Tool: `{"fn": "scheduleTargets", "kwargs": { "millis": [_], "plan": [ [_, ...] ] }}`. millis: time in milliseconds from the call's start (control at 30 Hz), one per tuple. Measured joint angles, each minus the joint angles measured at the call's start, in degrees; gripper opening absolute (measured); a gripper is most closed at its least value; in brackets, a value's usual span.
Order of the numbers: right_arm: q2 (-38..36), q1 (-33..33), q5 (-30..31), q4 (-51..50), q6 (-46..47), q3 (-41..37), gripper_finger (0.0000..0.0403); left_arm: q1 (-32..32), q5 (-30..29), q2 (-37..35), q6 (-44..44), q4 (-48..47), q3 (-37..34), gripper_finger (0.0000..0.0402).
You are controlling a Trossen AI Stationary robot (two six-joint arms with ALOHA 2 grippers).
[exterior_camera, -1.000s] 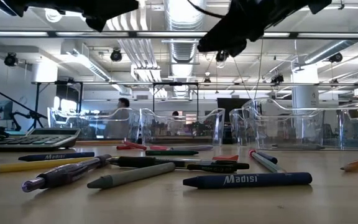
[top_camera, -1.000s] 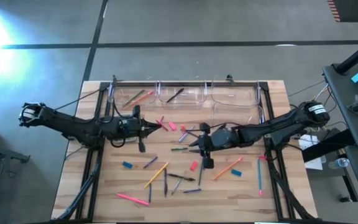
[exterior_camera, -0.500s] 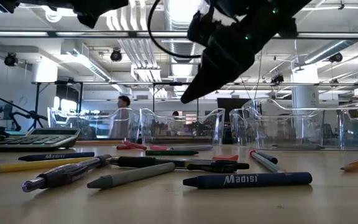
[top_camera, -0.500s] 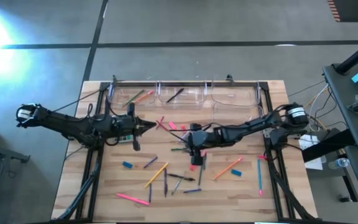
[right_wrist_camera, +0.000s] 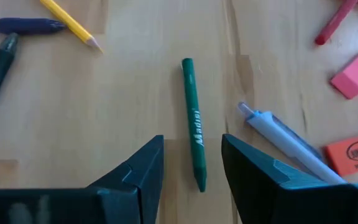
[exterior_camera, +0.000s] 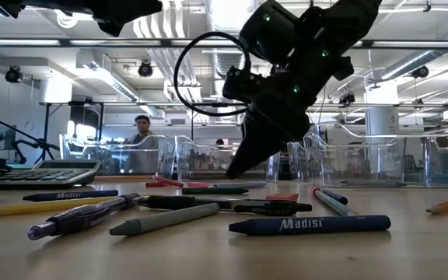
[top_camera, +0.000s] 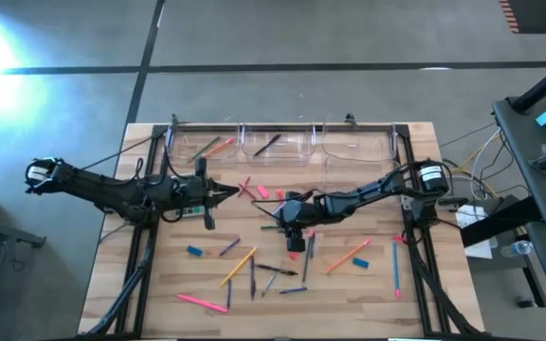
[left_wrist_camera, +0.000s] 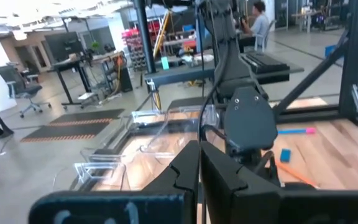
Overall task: Sort crayons/erasers/pens/pencils in bins
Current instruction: Put the green crayon into the bottom transparent bin
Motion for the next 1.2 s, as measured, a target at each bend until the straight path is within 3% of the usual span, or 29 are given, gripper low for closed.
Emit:
{"fn": "scheduleTargets", "kwargs": {
  "millis": [733,1200],
  "plan": [
    [3.9,-1.5,-0.1,2.8,1.2,-0.3,0.0127,0.0,0.2,1.5,-3.1,0.2,-0.1,0.0000],
    [3.7,-1.4,0.2,1.7,1.1,-0.9,0.0028,0.0,0.2,1.5,-3.2,0.3,-0.1,0.0000]
  ]
}}
